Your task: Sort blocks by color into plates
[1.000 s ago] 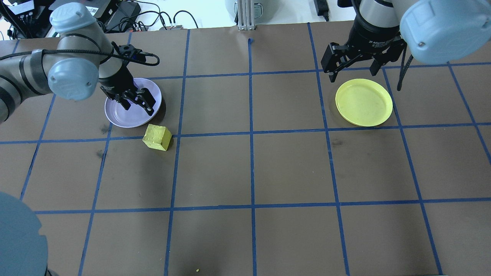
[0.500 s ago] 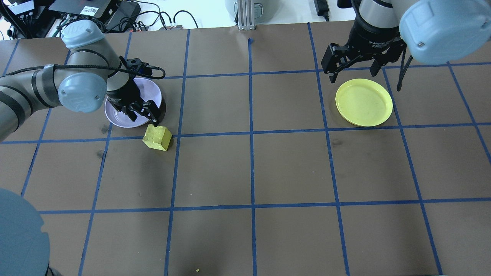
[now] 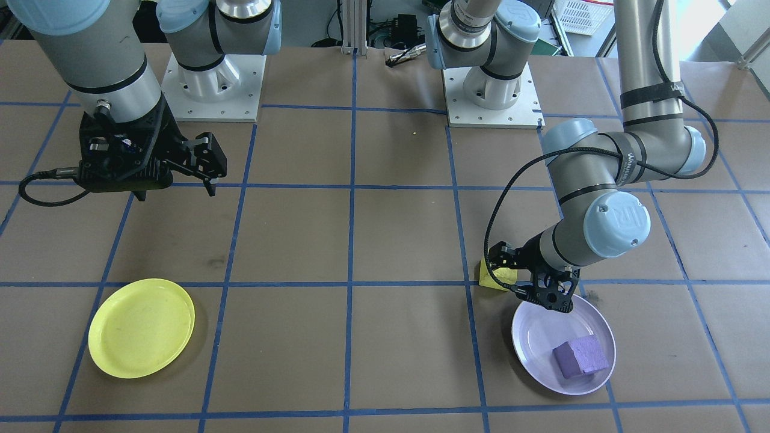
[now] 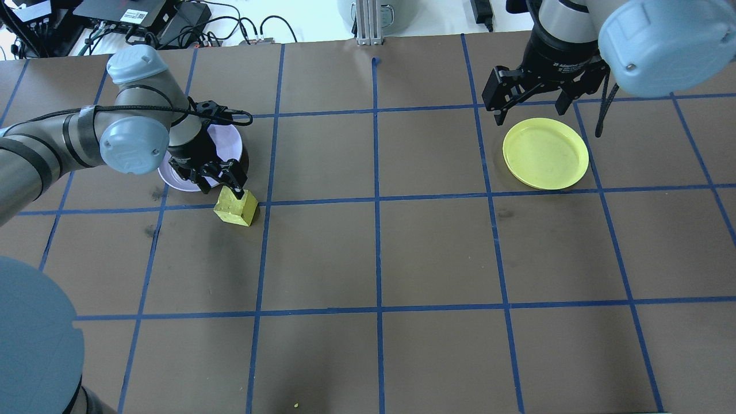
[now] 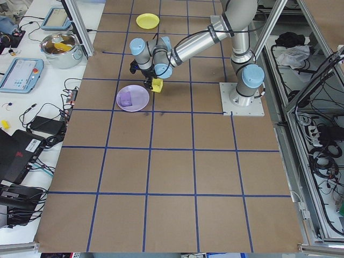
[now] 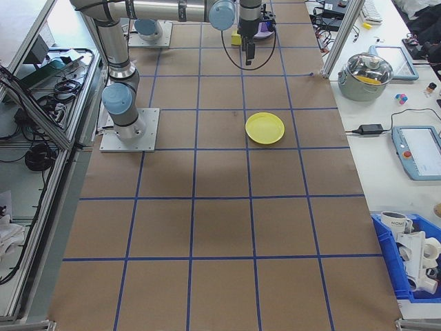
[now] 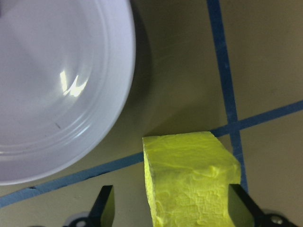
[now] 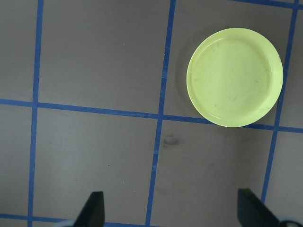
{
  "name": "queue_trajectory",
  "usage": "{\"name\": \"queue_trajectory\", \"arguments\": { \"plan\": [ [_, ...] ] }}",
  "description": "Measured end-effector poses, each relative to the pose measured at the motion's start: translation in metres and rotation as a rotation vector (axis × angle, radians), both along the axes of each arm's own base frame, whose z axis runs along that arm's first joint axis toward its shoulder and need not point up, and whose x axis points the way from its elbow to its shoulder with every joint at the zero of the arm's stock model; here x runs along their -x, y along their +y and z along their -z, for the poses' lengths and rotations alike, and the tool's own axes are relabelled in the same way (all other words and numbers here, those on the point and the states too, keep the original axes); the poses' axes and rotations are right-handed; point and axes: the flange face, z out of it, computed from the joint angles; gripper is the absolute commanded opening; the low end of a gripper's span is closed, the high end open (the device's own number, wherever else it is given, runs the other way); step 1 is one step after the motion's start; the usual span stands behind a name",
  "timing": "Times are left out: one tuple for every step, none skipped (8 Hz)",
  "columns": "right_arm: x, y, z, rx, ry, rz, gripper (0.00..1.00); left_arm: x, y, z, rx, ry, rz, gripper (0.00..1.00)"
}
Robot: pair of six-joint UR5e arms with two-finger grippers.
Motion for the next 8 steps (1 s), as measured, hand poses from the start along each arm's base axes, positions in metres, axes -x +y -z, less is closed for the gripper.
{"name": "queue_trajectory", "arguments": {
  "plan": [
    [0.000, 0.000, 0.000, 0.000, -0.001, 0.001, 1.00, 0.000, 0.003, -0.001, -0.016, -0.001, -0.016, 0.86],
    [0.000, 0.000, 0.000, 0.000, -0.002, 0.001, 1.00, 0.001, 0.005, -0.003, -0.029, -0.002, -0.027, 0.86],
    [0.000, 0.000, 0.000, 0.001, -0.003, 0.001, 1.00, 0.001, 0.007, -0.003, -0.038, -0.002, -0.033, 0.86],
    [0.000, 0.000, 0.000, 0.001, -0.004, 0.001, 1.00, 0.002, 0.008, -0.001, -0.046, -0.001, -0.035, 0.86],
    [0.000, 0.000, 0.000, 0.001, -0.004, 0.001, 1.00, 0.004, 0.008, 0.002, -0.053, -0.001, -0.038, 0.86],
    [0.000, 0.000, 0.000, 0.001, -0.004, 0.001, 1.00, 0.005, 0.009, 0.006, -0.056, -0.002, -0.045, 0.86],
    [0.000, 0.000, 0.000, 0.001, -0.003, 0.001, 1.00, 0.005, 0.009, 0.007, -0.053, -0.006, -0.049, 0.85],
    [0.000, 0.000, 0.000, 0.001, -0.003, 0.001, 1.00, 0.005, 0.009, 0.009, -0.051, -0.007, -0.052, 0.84]
  ]
}}
